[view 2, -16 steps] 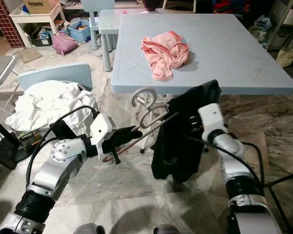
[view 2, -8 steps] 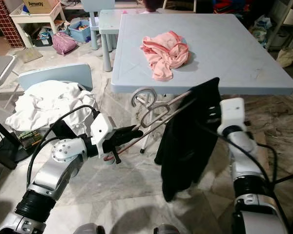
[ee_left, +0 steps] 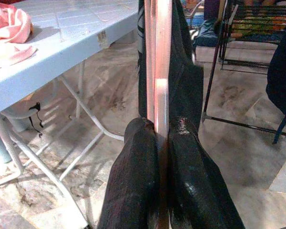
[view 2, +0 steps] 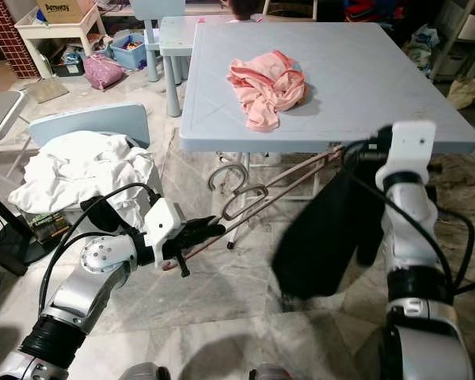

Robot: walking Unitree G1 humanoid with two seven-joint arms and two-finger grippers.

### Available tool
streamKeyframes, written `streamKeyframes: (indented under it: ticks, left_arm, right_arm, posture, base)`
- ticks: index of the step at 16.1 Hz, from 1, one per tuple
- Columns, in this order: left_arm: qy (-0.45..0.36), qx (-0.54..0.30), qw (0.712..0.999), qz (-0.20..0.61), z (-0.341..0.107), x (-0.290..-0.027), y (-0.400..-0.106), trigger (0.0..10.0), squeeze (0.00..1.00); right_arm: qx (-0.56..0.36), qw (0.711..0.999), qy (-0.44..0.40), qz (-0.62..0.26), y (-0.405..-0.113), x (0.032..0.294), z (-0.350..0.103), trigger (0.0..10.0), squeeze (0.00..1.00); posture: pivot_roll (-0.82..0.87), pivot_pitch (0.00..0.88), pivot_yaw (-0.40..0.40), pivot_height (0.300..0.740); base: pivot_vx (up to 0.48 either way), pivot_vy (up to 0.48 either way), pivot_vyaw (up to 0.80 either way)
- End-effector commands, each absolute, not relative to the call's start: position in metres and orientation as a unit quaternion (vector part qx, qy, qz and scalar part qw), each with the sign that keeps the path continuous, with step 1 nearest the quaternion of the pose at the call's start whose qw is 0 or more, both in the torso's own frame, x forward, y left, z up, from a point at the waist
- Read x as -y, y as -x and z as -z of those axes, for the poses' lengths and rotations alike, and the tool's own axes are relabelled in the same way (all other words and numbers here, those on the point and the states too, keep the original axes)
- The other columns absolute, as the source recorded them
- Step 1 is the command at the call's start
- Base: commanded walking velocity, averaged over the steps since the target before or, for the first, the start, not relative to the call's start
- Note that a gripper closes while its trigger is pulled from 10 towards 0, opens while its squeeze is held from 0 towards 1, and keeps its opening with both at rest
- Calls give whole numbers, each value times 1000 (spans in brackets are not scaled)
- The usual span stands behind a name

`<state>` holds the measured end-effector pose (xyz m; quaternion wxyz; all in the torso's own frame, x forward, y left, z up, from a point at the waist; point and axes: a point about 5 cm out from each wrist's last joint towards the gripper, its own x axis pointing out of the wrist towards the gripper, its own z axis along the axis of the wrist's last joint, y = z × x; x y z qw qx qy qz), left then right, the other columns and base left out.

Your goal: Hang hanger

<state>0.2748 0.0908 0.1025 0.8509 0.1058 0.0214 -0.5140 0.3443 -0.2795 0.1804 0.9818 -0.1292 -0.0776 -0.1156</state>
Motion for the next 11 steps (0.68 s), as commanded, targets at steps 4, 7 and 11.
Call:
streamKeyframes:
  ticks: [4, 7, 11]
  left_arm:
    - [-116, -21, 867, 484, -101, -104, -267, 0, 0]
    - [-100, -15, 927, 361, -99, -128, -264, 6863, 0]
    - [-82, 1, 972, 222, -102, -145, -260, 10000, 0]
  right_arm:
    - [117, 970, 164, 136, -348, 280, -201, 0, 0]
    - [92, 969, 172, 152, -343, 287, -189, 0, 0]
    - [10, 976, 161, 146, -323, 287, -140, 0, 0]
  posture:
    - [-84, 0, -19, 740]
    - [-70, 0, -20, 740]
    - [-58, 0, -31, 740]
  base:
    - [0, 0, 0]
    - [0, 0, 0]
    - [0, 0, 0]
